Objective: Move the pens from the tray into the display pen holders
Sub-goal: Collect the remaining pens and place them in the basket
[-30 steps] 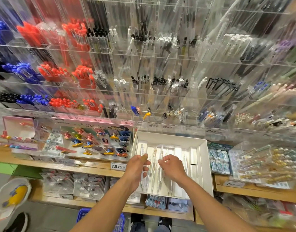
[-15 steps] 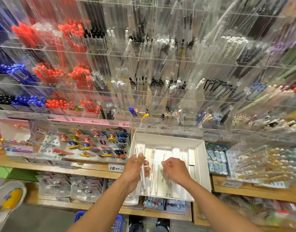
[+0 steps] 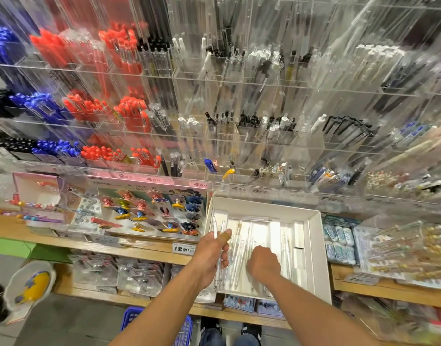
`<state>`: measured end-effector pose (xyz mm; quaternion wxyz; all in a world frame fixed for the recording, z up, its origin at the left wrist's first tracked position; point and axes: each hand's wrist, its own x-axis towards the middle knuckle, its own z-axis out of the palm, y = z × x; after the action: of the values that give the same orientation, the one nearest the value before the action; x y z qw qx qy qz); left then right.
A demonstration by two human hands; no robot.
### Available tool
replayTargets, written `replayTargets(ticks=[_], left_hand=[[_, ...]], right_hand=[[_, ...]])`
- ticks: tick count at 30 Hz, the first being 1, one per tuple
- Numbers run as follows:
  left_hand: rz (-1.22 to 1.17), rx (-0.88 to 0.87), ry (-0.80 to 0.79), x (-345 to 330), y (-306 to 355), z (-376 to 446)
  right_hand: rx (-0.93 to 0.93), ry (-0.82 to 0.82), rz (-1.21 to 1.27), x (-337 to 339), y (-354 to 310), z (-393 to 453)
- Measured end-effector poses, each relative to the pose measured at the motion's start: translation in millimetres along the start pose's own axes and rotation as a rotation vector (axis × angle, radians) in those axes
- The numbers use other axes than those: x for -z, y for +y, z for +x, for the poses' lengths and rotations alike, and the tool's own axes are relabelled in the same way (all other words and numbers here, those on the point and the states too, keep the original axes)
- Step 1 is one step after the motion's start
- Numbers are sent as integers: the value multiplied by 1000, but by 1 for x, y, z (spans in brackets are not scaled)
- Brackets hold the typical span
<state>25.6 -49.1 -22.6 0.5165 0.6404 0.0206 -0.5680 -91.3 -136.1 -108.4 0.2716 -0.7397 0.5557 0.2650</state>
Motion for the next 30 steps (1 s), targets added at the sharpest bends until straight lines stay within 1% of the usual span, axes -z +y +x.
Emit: replayTargets(ticks=[4,6,8,10,12,14,16,18,20,21,22,25,26,28,30], left_hand=[[-23,22,22,3,-4,0],[-21,15,32,3,-4,1],[-8,2,42,3,-4,2],[16,-12,53,2,-4,2],[33,-28,38,1,-3,0],[-18,-48,-32,-2,-3,-4],[-82,-30,-95,-4,-3,-6],[-79,-39,-132,-5,-4,-8],[-76,-30,-86,-5,-5,-9],[-89,-9,-35,-3,-6,-8],[-104,10,7,0,-6,-6],[-131,57,34,8,-7,-4],[-138,68,26,11,-8,-5],[-159,89,15,13,-8,-7],[-177,93,3,14,-8,-8]], right_hand=[[-6,-2,116,6,4,0],[38,2,247,16,4,-6],[126,0,445,29,2,-19],[218,37,608,44,3,-37],[314,36,716,57,5,-57],[404,-1,739,64,2,-74],[457,-21,690,65,-2,-84],[506,-81,623,65,-5,-84],[512,-159,567,73,-3,-71],[485,-153,542,79,-2,-59],[444,-97,511,85,-1,-44],[317,207,283,92,1,-1],[313,256,161,91,0,10],[335,297,-116,85,-4,22],[364,342,-307,79,-6,28]])
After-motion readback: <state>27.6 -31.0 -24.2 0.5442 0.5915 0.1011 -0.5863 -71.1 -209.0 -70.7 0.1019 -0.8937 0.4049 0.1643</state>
